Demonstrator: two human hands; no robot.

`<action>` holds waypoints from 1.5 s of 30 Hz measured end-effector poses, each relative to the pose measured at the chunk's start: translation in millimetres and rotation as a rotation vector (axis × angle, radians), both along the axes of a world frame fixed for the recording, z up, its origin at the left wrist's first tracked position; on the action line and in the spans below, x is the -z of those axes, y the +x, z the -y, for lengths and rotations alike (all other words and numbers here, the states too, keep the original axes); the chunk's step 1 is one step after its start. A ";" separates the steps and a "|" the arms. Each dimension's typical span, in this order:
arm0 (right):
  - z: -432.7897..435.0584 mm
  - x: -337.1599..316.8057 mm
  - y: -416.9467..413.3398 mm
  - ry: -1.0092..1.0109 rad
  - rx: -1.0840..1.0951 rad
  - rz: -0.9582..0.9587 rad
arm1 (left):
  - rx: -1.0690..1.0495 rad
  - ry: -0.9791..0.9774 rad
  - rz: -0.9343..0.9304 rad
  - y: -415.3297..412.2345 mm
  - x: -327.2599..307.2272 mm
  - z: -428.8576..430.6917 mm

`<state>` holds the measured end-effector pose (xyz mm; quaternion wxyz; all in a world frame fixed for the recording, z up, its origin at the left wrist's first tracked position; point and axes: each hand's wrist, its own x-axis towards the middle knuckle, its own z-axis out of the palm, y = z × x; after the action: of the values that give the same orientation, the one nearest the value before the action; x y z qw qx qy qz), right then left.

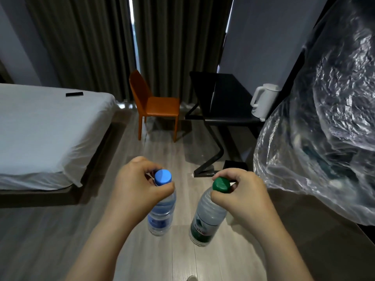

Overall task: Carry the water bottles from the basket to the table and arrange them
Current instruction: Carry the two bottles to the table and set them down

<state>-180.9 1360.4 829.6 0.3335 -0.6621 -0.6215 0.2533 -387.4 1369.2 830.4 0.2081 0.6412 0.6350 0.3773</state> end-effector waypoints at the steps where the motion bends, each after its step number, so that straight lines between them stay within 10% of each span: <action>1: -16.3 -0.5 3.4 -0.005 -0.010 0.016 | -0.005 0.003 0.007 3.8 1.2 -15.2; 45: -708.6 3.5 36.5 0.018 0.021 0.073 | 0.088 0.037 0.038 38.7 10.0 -717.8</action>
<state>-144.4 2069.0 826.2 0.3192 -0.6742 -0.6285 0.2202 -348.7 2087.0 820.4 0.2249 0.6650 0.5950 0.3913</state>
